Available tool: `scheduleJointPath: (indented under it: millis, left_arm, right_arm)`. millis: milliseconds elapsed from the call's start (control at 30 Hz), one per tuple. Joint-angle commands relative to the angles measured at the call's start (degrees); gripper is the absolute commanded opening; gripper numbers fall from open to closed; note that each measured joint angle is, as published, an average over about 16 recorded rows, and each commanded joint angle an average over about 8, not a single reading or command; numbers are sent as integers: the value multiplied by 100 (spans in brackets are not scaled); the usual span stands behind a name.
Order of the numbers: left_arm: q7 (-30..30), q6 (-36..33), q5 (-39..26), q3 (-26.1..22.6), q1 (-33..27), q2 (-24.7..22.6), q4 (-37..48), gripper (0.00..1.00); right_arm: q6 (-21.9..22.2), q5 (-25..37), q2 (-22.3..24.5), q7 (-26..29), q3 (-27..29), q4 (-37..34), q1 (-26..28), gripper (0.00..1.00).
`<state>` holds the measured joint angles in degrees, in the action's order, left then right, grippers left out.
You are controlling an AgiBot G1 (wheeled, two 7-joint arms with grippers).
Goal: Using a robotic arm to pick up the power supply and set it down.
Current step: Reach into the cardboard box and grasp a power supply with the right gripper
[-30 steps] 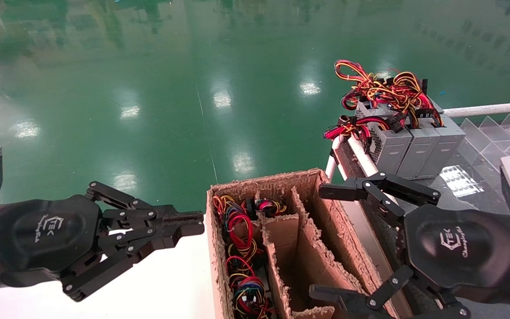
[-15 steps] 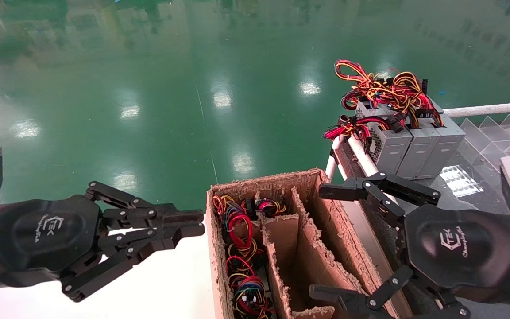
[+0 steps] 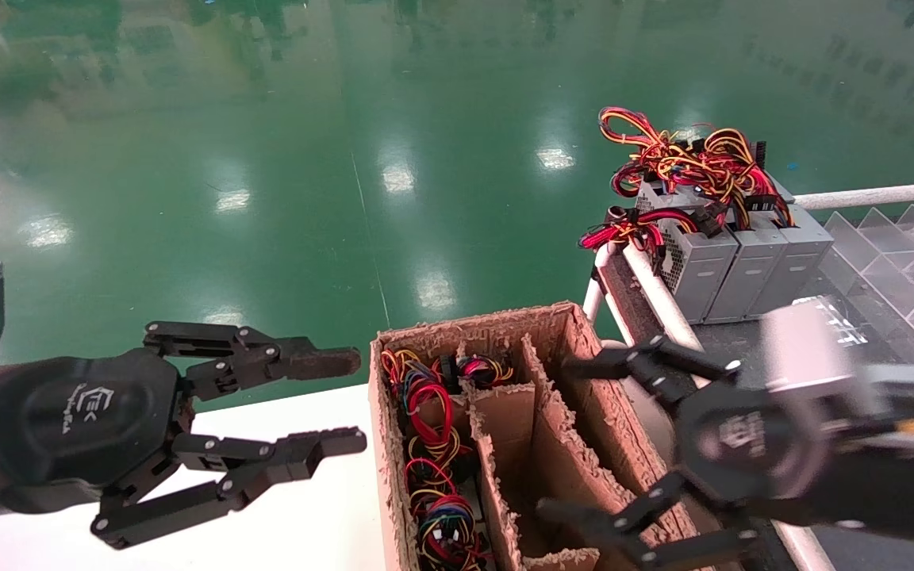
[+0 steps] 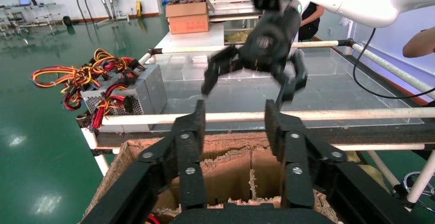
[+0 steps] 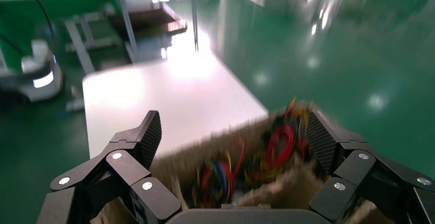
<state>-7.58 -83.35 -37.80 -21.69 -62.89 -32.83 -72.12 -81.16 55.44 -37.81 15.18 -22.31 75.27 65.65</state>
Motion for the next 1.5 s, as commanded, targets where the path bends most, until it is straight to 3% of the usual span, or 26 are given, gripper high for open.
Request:
scheduleJointPath:
  millis: [33,200,233,467,500,867,1500]
  left_arm:
    - [0,0,0,0,0,0,0,100]
    - [0,0,0,0,0,0,0,100]
    - [0,0,0,0,0,0,0,100]
    - [0,0,0,-1,0,0,0,100]
    - [0,0,0,-1,0,0,0,100]
    - [0,0,1,-1,0,0,0,100]
    - [1,0,1,-2,0,1,0,100]
  right_arm:
    - [120,319,-64,116,-147,92,101,100]
    - [121,1359,-619,423,-765,167,539,100]
    - [131,1545,-728,466,-870,173,604,93]
    - [557,2536,-1368,624,-1323,187,729,6]
    - [642,2634,-1435,633,-1356,188,716,0]
    - [1204,3200,-1783,591,-1519,214,541,0]
    - [1251,3181,-1686,374,-1516,201,335,0]
